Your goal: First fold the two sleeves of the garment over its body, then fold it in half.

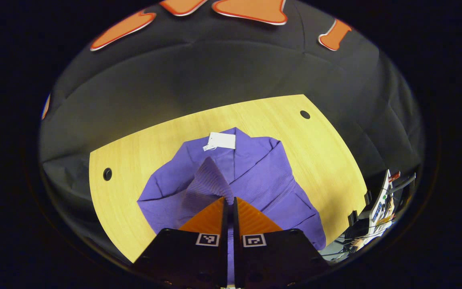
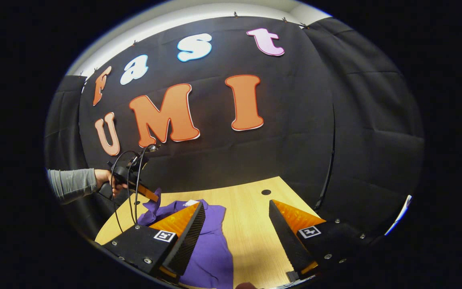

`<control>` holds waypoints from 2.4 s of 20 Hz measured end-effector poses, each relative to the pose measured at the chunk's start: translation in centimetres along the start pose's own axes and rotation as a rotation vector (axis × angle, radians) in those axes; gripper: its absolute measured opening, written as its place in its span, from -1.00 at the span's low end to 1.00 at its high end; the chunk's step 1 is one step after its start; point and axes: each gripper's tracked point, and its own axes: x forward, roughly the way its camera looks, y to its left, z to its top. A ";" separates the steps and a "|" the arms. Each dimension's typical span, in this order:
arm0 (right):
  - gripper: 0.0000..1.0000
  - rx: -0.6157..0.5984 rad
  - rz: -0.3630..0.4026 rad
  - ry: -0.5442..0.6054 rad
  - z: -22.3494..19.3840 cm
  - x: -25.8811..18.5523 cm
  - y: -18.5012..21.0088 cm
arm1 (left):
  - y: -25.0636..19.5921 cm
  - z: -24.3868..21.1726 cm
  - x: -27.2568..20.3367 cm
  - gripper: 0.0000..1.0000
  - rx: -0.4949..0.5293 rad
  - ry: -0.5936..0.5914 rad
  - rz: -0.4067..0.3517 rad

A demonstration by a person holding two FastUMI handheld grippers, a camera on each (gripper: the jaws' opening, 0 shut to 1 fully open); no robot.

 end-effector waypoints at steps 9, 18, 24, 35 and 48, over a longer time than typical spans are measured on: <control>0.90 0.035 -0.039 0.011 -0.6 -0.3 -2.2 | -9.5 4.0 3.6 -0.75 0.095 -0.022 -0.080; 0.90 0.005 0.006 0.051 -1.8 1.3 -0.7 | -9.7 3.9 -1.4 0.91 0.093 -0.261 -0.072; 0.90 -0.059 0.062 0.031 -1.6 3.6 2.4 | -4.0 1.7 -10.4 0.96 0.059 -0.616 0.125; 0.90 -0.143 0.176 -0.078 0.3 5.4 10.0 | 1.0 -5.2 -29.1 0.94 -0.002 -1.044 0.384; 0.90 -0.221 0.201 0.133 -9.2 4.0 9.6 | 3.8 -18.8 -29.1 0.91 -0.125 -0.990 0.523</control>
